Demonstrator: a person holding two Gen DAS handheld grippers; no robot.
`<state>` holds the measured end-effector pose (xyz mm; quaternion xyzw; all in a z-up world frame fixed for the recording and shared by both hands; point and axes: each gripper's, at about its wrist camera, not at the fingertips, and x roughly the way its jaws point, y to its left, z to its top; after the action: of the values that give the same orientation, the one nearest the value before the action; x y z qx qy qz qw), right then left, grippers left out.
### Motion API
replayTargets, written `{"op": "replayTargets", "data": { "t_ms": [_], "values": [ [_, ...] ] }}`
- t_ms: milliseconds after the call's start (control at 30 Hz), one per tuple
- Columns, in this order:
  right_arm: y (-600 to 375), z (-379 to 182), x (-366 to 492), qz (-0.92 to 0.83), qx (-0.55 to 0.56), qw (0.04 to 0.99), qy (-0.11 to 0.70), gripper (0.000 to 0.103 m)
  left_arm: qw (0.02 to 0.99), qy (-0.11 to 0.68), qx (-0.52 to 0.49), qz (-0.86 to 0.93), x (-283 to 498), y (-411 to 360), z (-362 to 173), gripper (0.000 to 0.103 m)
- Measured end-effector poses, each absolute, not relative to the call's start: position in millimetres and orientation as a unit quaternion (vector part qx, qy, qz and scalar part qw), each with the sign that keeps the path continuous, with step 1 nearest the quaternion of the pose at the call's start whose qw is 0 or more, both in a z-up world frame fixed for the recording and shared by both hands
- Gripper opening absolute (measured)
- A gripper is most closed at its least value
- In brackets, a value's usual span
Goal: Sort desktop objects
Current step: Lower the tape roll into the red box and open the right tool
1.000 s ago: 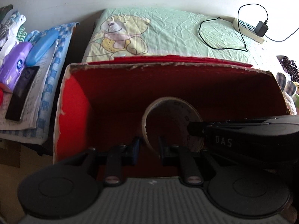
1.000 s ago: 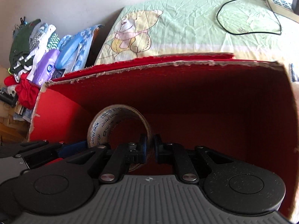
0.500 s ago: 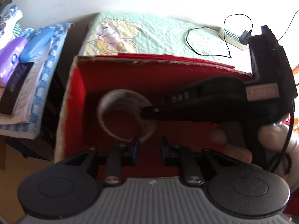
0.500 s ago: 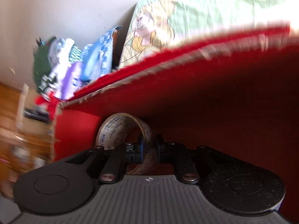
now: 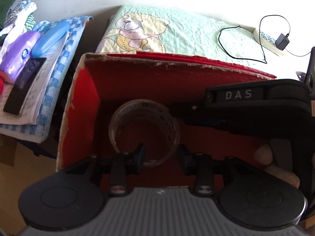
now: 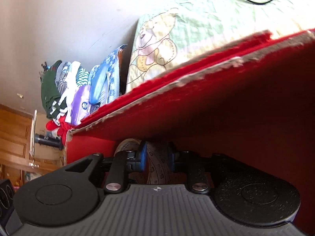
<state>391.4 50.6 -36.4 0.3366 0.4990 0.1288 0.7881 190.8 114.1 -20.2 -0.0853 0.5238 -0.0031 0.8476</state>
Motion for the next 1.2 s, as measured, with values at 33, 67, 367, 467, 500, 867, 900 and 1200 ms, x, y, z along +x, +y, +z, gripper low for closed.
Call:
{"op": "replayTargets", "data": {
  "t_ms": [33,67,367,467,500,867,900,1200],
  "values": [
    [48.3,-35.1,390.3,0.122,0.335,0.792,0.496,0.022,0.847,0.524,-0.087,0.005,191.7,115.0,-20.9,0.045],
    [44.8,-32.9,388.4,0.122,0.344,0.792,0.49,0.022,0.846,0.525,-0.091,0.012,192.1,117.6,-21.8,0.045],
    [61.5,-52.7,398.1,0.129,0.305,0.756,0.565,0.022,0.842,0.534,-0.054,0.051,194.3,107.3,-27.3,0.046],
    [72.5,-48.3,395.7,0.157,0.272,0.765,0.562,0.02,0.839,0.54,-0.043,0.06,195.1,104.8,-29.4,0.046],
    [72.8,-46.4,394.7,0.16,0.267,0.771,0.555,0.02,0.839,0.539,-0.042,0.062,194.8,104.5,-29.4,0.046],
    [61.7,-40.9,391.0,0.159,0.29,0.773,0.542,0.023,0.843,0.533,-0.05,0.059,193.8,103.7,-28.5,0.046],
    [59.8,-39.7,389.8,0.159,0.289,0.774,0.54,0.023,0.843,0.533,-0.048,0.06,193.9,102.7,-28.4,0.046],
    [54.8,-12.3,376.2,0.133,0.251,0.817,0.503,0.025,0.851,0.521,-0.024,0.057,194.5,95.7,-25.0,0.048]
  ]
}}
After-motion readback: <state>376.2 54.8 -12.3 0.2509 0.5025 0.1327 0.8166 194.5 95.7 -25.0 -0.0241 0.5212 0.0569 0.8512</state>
